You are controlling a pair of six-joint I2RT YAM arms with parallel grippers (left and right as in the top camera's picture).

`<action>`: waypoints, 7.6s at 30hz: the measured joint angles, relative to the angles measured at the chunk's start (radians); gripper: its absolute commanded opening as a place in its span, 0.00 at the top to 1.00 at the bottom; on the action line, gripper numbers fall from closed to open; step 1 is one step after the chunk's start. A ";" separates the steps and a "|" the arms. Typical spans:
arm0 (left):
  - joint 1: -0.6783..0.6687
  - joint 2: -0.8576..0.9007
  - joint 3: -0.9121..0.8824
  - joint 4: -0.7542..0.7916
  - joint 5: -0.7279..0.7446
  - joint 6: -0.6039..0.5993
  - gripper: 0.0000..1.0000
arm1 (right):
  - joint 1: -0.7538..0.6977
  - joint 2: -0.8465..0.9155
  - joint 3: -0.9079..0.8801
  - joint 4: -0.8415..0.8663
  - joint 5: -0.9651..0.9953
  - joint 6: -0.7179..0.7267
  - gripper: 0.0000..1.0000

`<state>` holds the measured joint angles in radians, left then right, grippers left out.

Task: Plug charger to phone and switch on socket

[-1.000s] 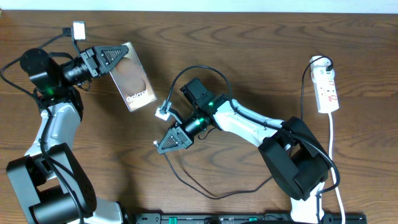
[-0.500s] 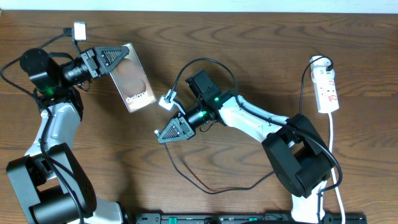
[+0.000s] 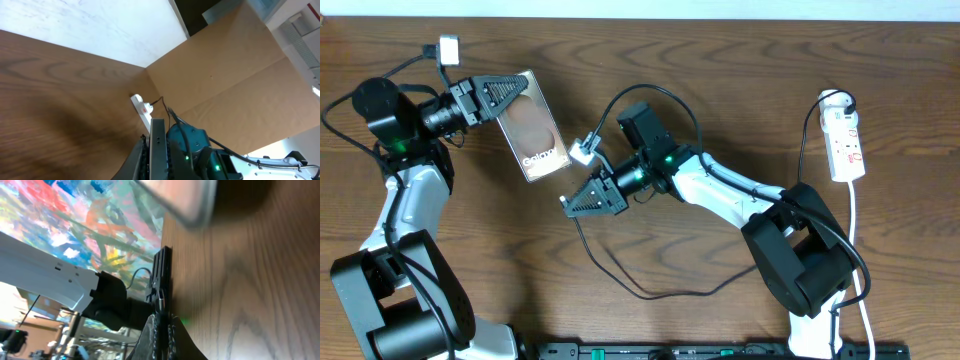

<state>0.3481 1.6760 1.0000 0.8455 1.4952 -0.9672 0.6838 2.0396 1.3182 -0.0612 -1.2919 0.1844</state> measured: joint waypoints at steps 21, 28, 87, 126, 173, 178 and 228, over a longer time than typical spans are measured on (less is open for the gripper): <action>0.000 0.000 0.000 0.000 0.023 -0.008 0.93 | 0.000 0.000 -0.001 0.290 -0.022 0.080 0.99; 0.000 0.000 0.000 0.000 0.026 -0.008 0.93 | -0.023 0.012 -0.001 0.325 -0.063 0.087 0.99; 0.000 0.000 0.000 0.000 0.018 -0.076 0.92 | -0.012 0.105 -0.003 0.698 -0.107 0.335 0.99; 0.000 0.000 0.000 0.000 0.019 -0.048 0.93 | -0.012 0.105 -0.003 0.698 -0.105 0.358 0.99; 0.005 0.000 0.000 0.005 0.017 -0.045 0.93 | -0.012 0.105 -0.007 0.755 -0.079 0.508 0.99; 0.005 0.000 0.000 0.008 0.014 -0.029 0.92 | -0.012 0.105 -0.011 0.755 -0.061 0.538 0.99; -0.004 0.000 0.010 0.015 -0.032 -0.011 0.93 | -0.020 0.106 -0.029 0.870 0.013 0.645 0.99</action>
<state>0.3439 1.6760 1.0103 0.8604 1.4631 -0.9779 0.6640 2.1460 1.2888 0.8085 -1.2785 0.8295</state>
